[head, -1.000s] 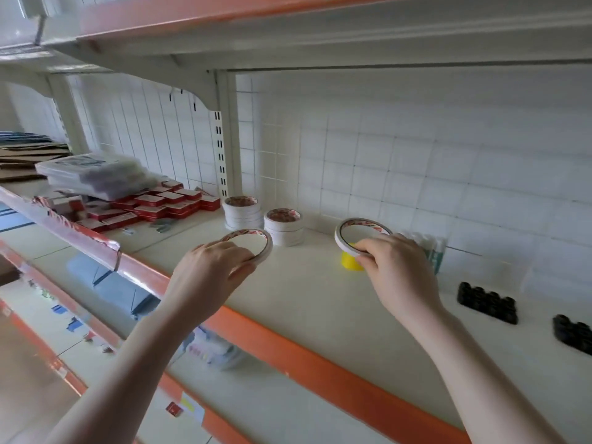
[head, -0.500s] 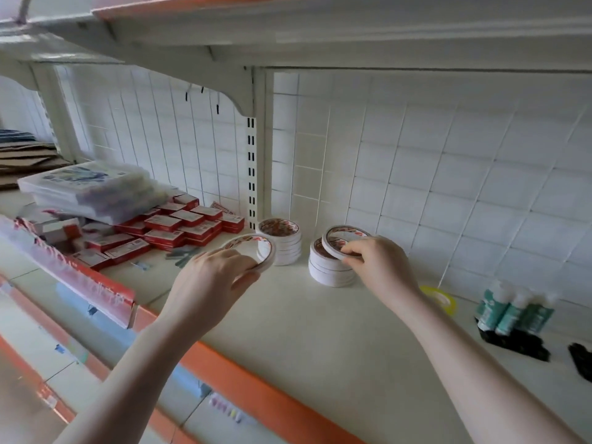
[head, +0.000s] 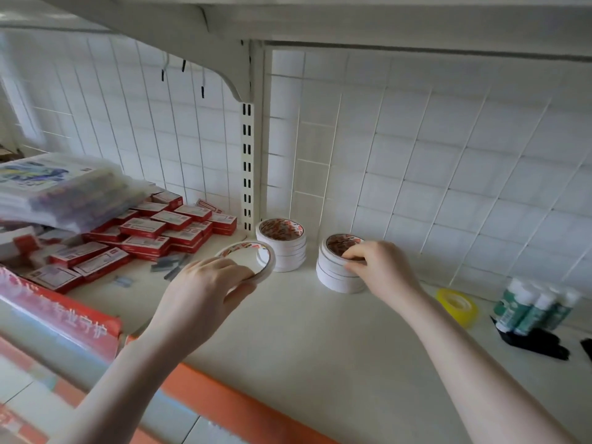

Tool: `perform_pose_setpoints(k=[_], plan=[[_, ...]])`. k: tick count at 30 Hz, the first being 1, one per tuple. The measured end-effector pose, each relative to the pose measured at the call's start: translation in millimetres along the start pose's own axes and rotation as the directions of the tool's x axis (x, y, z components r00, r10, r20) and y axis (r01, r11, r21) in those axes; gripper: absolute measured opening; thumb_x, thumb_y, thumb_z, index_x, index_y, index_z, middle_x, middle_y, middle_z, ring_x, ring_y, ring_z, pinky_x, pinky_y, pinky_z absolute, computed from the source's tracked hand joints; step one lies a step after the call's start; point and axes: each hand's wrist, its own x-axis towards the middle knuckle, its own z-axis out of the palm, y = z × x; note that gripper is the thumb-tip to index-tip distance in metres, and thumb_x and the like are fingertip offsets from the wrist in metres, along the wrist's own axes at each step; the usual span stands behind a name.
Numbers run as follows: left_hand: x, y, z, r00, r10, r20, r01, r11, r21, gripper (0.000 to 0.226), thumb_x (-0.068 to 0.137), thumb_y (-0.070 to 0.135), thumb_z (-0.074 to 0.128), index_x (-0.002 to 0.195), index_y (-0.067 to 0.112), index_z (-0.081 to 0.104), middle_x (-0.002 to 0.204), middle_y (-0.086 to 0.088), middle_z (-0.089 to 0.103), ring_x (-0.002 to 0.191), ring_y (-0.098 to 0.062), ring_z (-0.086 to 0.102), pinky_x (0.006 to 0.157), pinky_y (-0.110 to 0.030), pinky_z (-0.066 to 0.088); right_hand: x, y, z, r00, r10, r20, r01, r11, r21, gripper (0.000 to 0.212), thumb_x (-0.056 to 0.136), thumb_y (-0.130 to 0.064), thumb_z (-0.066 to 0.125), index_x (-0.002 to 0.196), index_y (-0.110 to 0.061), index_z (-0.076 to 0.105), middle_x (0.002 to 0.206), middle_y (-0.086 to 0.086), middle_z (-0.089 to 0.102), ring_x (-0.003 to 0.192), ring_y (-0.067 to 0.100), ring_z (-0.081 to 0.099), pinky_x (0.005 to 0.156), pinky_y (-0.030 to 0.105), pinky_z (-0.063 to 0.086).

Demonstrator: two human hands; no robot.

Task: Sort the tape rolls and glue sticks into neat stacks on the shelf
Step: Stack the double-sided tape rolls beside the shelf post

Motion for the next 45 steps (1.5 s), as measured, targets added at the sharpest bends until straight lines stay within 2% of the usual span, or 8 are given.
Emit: perform_pose_setpoints(k=[5,14,20,24,28,34,39,45], plan=[[5,-4,3,1.0,0.003,0.012,-0.003,1.0,-0.007,0.024,0.081,0.037,0.054,0.076,0.019,0.07,0.066,0.01,0.061,0.059,-0.016,0.059,0.052,-0.027,0.044,2,3,-1,1.0,0.002,-0.004,-0.002,1.0,-0.012,0.009,0.082,-0.015,0.063,0.085,-0.017,0.071,0.085,0.003,0.068,0.082,0.025,0.058,0.07,0.032,0.045],[6,-7,4,1.0,0.026,0.015,-0.026,1.0,-0.002,0.032,0.082,0.041,0.046,0.076,0.02,0.07,0.066,0.009,0.062,0.06,-0.016,0.06,0.054,-0.026,0.045,7,4,6,0.999,-0.033,0.016,0.033,0.999,-0.03,0.01,0.08,-0.014,0.063,0.081,-0.005,0.066,0.081,0.014,0.063,0.08,0.03,0.056,0.068,0.034,0.043],[7,-9,7,0.999,0.021,0.027,-0.021,1.0,0.006,0.018,0.079,0.032,0.059,0.077,0.019,0.07,0.069,0.007,0.064,0.062,-0.017,0.061,0.054,-0.032,0.05,6,4,5,0.999,-0.041,0.015,0.041,0.999,-0.007,0.008,0.081,-0.014,0.064,0.081,-0.007,0.068,0.081,0.013,0.064,0.08,0.029,0.056,0.07,0.035,0.043],[13,-11,8,0.999,0.031,0.029,-0.032,0.999,0.025,0.019,0.08,0.034,0.057,0.076,0.02,0.069,0.067,0.008,0.062,0.06,-0.017,0.059,0.053,-0.029,0.045,3,4,4,0.996,-0.092,0.003,0.092,0.996,-0.02,0.014,0.083,-0.016,0.065,0.091,-0.006,0.069,0.088,0.01,0.066,0.088,0.029,0.057,0.073,0.034,0.043],[33,-15,10,0.998,0.052,0.037,-0.053,0.998,0.03,0.019,0.079,0.032,0.056,0.076,0.017,0.069,0.068,0.004,0.063,0.06,-0.021,0.058,0.051,-0.031,0.045,-6,5,-2,0.984,-0.125,-0.13,0.123,0.992,-0.021,0.025,0.084,-0.018,0.068,0.108,-0.012,0.071,0.103,0.004,0.07,0.099,0.027,0.06,0.081,0.031,0.041],[74,-17,27,0.996,0.033,0.082,-0.034,0.999,0.017,0.011,0.086,0.025,0.063,0.084,0.017,0.069,0.078,-0.002,0.063,0.074,-0.026,0.057,0.056,-0.03,0.033,-27,18,-18,0.985,-0.076,-0.152,0.065,0.995,-0.076,0.023,0.086,-0.025,0.067,0.106,-0.016,0.071,0.096,0.001,0.068,0.095,0.026,0.06,0.078,0.033,0.043],[95,-23,46,0.982,-0.032,0.185,0.019,0.997,0.071,0.018,0.089,0.032,0.058,0.089,0.016,0.067,0.087,0.001,0.064,0.081,-0.024,0.058,0.065,-0.035,0.045,-48,23,-28,0.989,-0.01,-0.144,-0.006,0.994,-0.113,0.023,0.086,-0.027,0.066,0.106,-0.018,0.071,0.098,0.001,0.068,0.095,0.025,0.06,0.078,0.034,0.045],[103,-30,56,0.967,-0.021,0.254,0.009,0.999,0.051,0.018,0.089,0.035,0.058,0.09,0.019,0.067,0.088,0.003,0.066,0.083,-0.023,0.06,0.071,-0.037,0.048,-57,32,-30,0.989,0.052,-0.14,-0.067,0.993,-0.101,0.024,0.086,-0.027,0.066,0.108,-0.02,0.07,0.102,-0.003,0.067,0.099,0.024,0.06,0.08,0.035,0.047]])
